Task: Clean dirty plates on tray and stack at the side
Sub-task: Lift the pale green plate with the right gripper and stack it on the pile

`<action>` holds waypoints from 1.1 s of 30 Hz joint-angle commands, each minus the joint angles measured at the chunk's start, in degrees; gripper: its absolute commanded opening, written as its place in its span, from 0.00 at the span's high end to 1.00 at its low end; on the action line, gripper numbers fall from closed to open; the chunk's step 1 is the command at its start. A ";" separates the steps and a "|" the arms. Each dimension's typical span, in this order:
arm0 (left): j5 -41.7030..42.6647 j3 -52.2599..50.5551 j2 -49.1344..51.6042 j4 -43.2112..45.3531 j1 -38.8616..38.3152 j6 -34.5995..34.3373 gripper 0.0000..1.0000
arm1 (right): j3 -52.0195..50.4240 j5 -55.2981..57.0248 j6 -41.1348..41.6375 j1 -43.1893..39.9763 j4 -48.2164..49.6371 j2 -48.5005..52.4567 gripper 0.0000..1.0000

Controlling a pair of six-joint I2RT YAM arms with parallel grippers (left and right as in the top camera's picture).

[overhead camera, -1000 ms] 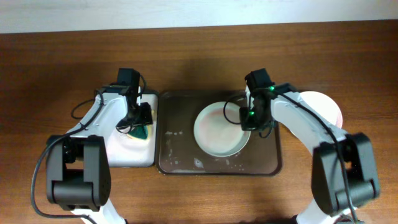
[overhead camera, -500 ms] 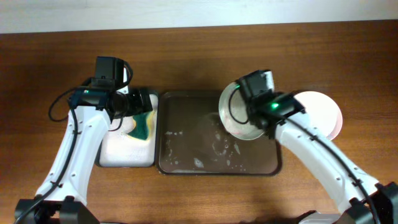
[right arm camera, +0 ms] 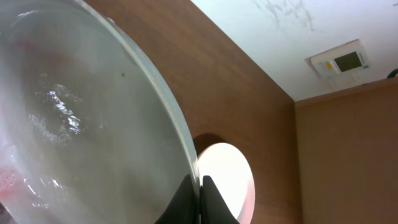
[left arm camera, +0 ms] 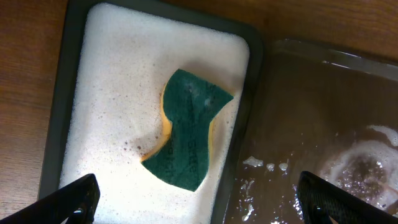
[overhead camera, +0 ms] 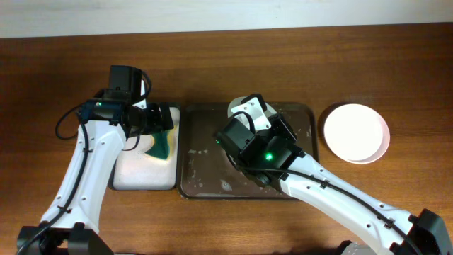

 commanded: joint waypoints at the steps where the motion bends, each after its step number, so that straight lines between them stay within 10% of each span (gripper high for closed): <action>1: 0.63 0.35 0.24 -0.13 0.24 -0.76 0.01 | 1.16 3.63 0.09 0.37 0.20 -1.29 0.96; 23: 0.63 0.35 0.24 -0.55 0.24 -0.79 0.01 | 1.14 4.46 0.26 -0.50 3.65 -0.87 0.96; 33: 0.63 0.33 0.24 -1.07 0.24 -0.79 0.01 | 1.14 -45.00 14.53 -33.66 3.10 0.42 0.96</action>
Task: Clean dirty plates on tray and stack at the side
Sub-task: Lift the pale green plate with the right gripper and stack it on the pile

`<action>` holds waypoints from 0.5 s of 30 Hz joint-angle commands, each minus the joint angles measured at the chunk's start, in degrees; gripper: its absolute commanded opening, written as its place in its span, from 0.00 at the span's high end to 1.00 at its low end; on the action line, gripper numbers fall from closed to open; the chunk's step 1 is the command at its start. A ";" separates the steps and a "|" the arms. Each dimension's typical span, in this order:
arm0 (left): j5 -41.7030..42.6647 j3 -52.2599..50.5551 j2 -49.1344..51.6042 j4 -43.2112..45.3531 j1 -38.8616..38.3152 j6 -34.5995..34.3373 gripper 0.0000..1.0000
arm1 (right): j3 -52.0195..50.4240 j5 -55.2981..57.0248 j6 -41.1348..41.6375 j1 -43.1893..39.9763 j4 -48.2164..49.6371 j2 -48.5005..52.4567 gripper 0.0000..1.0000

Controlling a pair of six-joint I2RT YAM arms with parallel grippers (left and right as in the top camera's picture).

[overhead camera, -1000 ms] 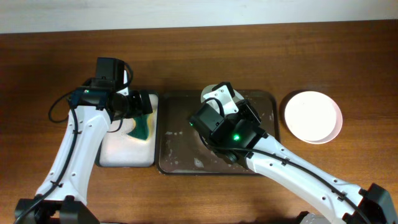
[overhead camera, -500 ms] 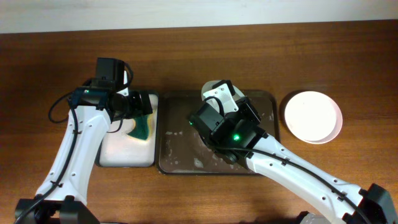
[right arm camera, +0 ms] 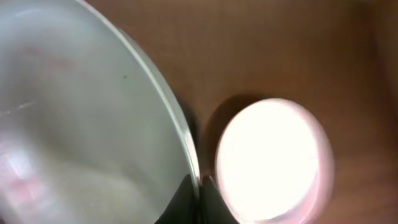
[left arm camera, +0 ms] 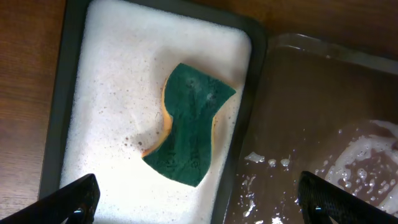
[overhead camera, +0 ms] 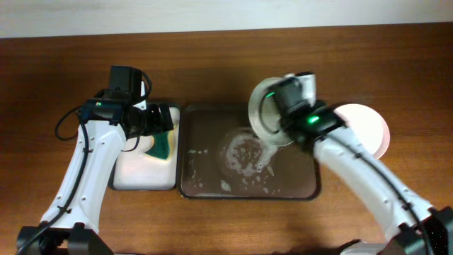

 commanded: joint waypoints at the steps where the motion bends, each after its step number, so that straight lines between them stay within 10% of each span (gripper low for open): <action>1: 0.61 0.33 0.24 -0.20 0.24 -0.76 0.01 | 1.11 -23.87 4.55 -14.08 -0.72 0.17 0.96; 15: 0.61 0.33 0.24 -0.11 0.24 -0.76 0.01 | 0.96 -28.24 4.74 -48.83 -6.12 5.66 0.96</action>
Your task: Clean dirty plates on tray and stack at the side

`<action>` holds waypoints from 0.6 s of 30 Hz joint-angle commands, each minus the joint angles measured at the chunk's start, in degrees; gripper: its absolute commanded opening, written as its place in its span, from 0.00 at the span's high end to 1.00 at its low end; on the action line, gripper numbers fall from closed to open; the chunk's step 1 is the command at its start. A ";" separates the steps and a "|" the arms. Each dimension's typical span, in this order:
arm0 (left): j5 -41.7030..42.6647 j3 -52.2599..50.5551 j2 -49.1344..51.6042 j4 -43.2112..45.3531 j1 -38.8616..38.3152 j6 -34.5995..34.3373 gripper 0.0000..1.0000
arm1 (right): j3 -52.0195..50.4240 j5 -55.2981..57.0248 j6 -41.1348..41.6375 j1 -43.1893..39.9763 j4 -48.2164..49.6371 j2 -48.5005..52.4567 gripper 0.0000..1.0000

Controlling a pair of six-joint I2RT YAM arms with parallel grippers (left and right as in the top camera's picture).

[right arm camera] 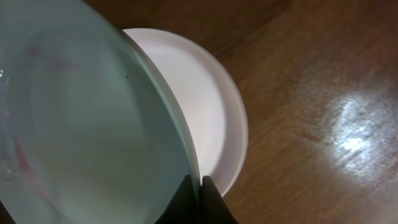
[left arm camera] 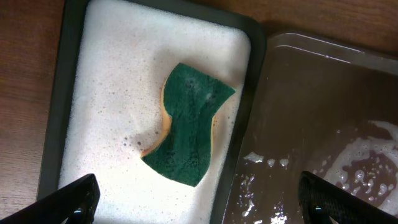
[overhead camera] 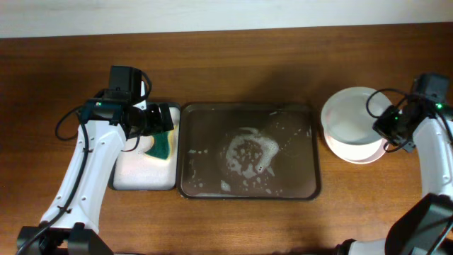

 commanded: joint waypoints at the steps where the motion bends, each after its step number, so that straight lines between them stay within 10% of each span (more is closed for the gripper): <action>1: 0.46 0.33 0.24 -0.09 0.24 -0.59 0.01 | 0.96 -0.96 0.85 -2.08 -0.17 2.05 0.96; 3: 0.44 0.33 0.24 -0.09 0.24 -0.59 0.01 | 0.96 -0.96 0.85 -2.54 -0.22 2.86 0.87; 5: 0.44 0.33 0.24 -0.07 0.24 -0.59 0.00 | 0.96 -1.36 0.85 -2.32 -0.26 3.58 0.53; 12: 0.46 0.33 0.31 0.61 0.24 -0.59 0.01 | 0.96 -24.98 -8.81 2.10 0.04 5.66 0.40; 18: 0.50 0.33 2.25 0.17 0.17 -0.55 0.01 | 0.96 -19.78 -16.20 19.32 -5.46 5.66 0.33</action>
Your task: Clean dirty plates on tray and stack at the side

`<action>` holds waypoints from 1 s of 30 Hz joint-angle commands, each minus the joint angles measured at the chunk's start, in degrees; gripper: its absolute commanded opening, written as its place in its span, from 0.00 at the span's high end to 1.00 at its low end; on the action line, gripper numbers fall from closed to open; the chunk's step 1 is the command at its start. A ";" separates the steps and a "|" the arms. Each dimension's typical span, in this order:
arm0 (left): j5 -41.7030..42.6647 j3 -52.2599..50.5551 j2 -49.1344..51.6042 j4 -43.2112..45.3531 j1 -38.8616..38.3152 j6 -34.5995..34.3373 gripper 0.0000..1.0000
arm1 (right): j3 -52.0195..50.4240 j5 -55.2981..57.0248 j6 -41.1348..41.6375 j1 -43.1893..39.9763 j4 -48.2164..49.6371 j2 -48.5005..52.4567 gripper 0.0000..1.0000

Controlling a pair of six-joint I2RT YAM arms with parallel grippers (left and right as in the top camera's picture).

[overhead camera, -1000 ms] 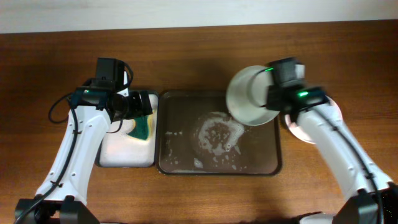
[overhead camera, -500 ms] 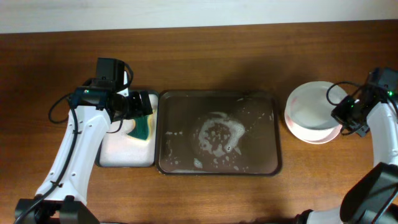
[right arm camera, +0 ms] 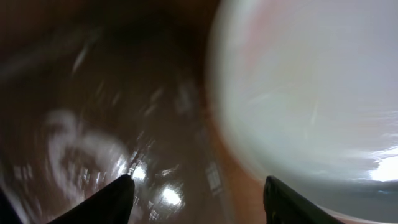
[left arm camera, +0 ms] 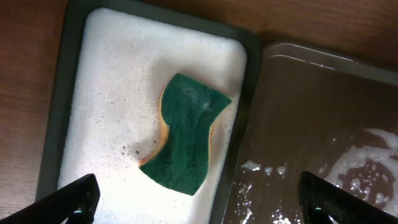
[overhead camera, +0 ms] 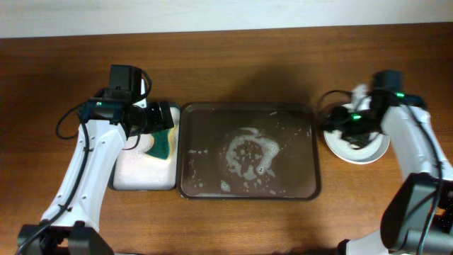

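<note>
The dark tray (overhead camera: 304, 188) in the middle holds only water and foam. To its right, a clear plate (overhead camera: 362, 147) lies on a white, pink-rimmed plate; the right wrist view shows the stack (right arm camera: 311, 93) blurred. My right gripper (overhead camera: 341, 122) (right arm camera: 198, 186) is open and empty, over the stack's left edge next to the tray. My left gripper (overhead camera: 166, 119) (left arm camera: 199, 190) is open above the green sponge (left arm camera: 186, 140), apart from it.
The sponge lies in a grey soap tray (overhead camera: 120, 180) full of white foam (left arm camera: 112, 93), touching the dark tray's left side. Bare wooden table (overhead camera: 233, 64) lies all around both trays.
My right gripper was shut on the clear plate, tilted over the white plate. It is now open, the plate lies on the stack, and the gripper has shifted left.
My right gripper first held the clear plate tilted over the wet tray. It then had the plate at the tray's far right corner, then over the white plate at the side. Now the plate rests there, released. My left gripper stayed open over the sponge.
</note>
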 commanded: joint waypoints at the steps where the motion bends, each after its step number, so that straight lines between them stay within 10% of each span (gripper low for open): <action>1: 0.48 0.31 2.08 -3.48 0.17 -0.57 0.01 | 0.90 5.86 -3.58 8.74 -3.50 0.42 0.33; 3: 0.46 0.31 2.08 -7.82 0.17 -0.55 0.01 | 0.90 9.09 -3.58 12.31 -6.62 0.42 0.28; 5: 0.52 0.31 2.08 -12.20 0.17 -0.59 0.01 | 0.90 9.03 -3.23 14.34 -9.66 0.39 0.01; 15: 2.49 -2.60 -2.80 -18.53 -4.68 -0.61 0.01 | -3.28 10.58 -2.27 14.49 -15.34 -13.99 0.01; 30: -3.23 -27.47 -54.90 0.20 -7.28 0.31 0.01 | -13.44 15.23 -2.29 14.47 -7.02 -65.09 0.01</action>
